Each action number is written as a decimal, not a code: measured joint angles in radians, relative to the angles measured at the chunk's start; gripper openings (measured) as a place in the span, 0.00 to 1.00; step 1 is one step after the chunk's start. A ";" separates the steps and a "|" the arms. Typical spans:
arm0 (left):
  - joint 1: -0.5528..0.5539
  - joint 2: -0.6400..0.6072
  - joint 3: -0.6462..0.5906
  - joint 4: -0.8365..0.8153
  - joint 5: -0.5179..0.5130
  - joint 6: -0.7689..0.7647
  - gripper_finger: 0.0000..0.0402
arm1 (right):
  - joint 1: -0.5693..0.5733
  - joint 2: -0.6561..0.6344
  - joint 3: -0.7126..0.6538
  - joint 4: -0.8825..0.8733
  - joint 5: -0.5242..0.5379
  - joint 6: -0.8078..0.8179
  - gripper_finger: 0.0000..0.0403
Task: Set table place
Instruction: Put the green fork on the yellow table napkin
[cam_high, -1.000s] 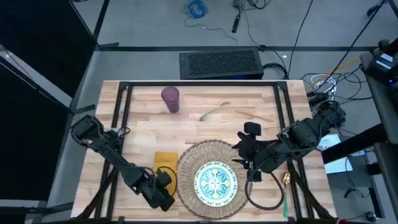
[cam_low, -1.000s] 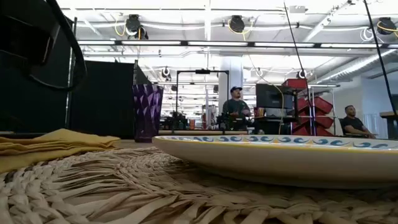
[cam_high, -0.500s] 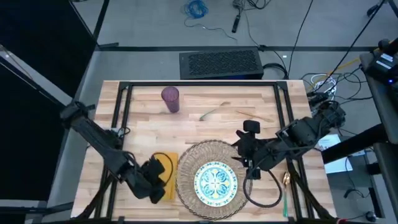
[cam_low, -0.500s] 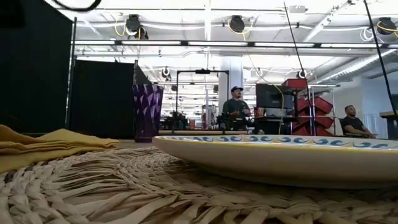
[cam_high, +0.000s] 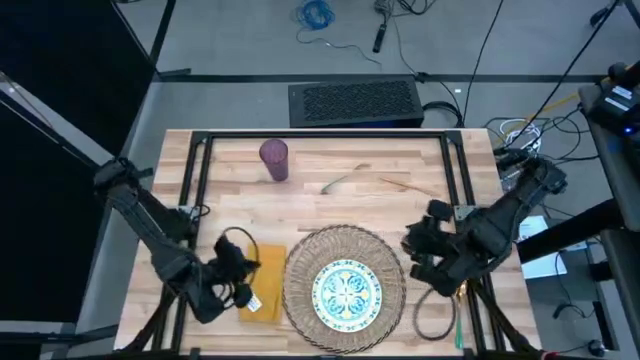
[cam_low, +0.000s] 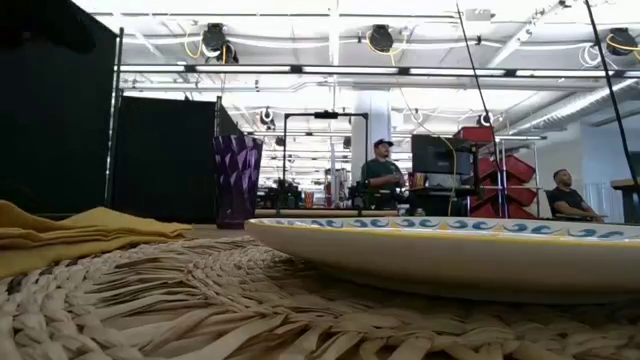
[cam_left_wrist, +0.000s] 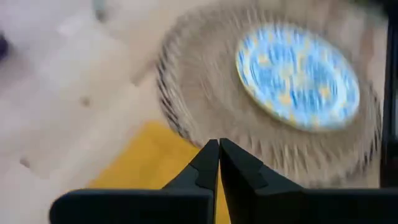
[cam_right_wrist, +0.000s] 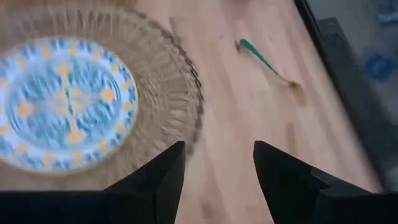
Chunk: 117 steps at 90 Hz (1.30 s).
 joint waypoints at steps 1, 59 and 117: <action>0.002 -0.002 -0.009 0.003 -0.008 -0.011 0.00 | 0.005 -0.015 -0.027 0.028 0.012 0.014 0.44; 1.108 0.071 0.109 0.660 0.961 1.053 0.00 | -0.330 -0.217 -0.859 1.395 -0.131 -0.122 0.44; 1.278 0.683 0.775 0.096 1.141 1.400 0.00 | -0.379 -0.216 -0.859 1.193 -0.126 -0.012 0.44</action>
